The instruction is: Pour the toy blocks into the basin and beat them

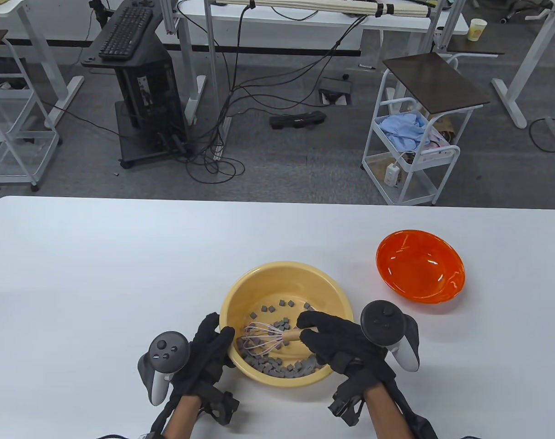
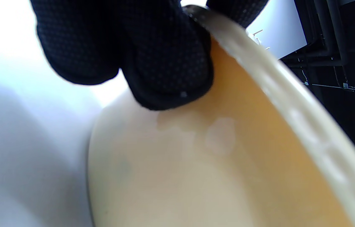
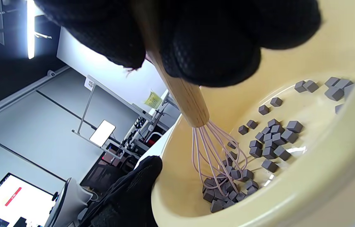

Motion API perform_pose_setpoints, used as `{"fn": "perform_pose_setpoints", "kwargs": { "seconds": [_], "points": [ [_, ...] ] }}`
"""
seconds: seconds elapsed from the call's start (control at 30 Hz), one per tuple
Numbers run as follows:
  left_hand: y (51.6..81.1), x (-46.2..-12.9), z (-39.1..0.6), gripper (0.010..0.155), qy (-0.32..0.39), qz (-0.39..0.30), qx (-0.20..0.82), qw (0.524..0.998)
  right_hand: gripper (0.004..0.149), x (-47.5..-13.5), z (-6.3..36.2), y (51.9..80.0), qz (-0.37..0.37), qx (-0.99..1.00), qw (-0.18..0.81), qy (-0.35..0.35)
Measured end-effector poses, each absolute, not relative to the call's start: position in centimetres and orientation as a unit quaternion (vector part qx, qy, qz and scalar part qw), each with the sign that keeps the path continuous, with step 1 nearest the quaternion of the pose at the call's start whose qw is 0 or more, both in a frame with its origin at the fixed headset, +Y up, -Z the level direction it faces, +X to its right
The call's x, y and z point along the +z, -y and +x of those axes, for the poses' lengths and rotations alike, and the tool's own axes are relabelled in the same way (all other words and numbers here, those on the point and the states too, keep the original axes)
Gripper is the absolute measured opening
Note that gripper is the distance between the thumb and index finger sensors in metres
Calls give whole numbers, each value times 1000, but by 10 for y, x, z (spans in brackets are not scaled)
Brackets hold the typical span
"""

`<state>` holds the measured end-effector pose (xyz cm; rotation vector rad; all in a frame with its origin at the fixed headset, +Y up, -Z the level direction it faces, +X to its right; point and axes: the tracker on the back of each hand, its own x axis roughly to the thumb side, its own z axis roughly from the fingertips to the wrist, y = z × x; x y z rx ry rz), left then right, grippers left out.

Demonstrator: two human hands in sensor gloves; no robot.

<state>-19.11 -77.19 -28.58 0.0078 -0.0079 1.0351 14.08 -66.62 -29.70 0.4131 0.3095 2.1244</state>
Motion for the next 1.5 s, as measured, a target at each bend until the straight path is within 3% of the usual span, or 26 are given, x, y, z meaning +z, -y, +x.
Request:
{"fn": "perform_pose_setpoints", "kwargs": {
  "seconds": [0.23,0.73,1.13,1.23,1.5],
  "points": [
    [772,-286,-191,66,2,6,491,871,42,-291,156,647,146,893,411,-109],
    [772,-286,-191,67,6,-1,496,868,38,-272,160,616,82,956,279,21],
    [772,-287,-191,67,11,-7,502,865,41,-273,134,639,72,958,234,149],
    [772,-287,-191,67,12,-9,504,864,43,-276,131,648,80,956,240,150],
    [772,-288,-191,67,16,-13,508,861,50,-292,133,672,95,920,378,30]
  ]
}}
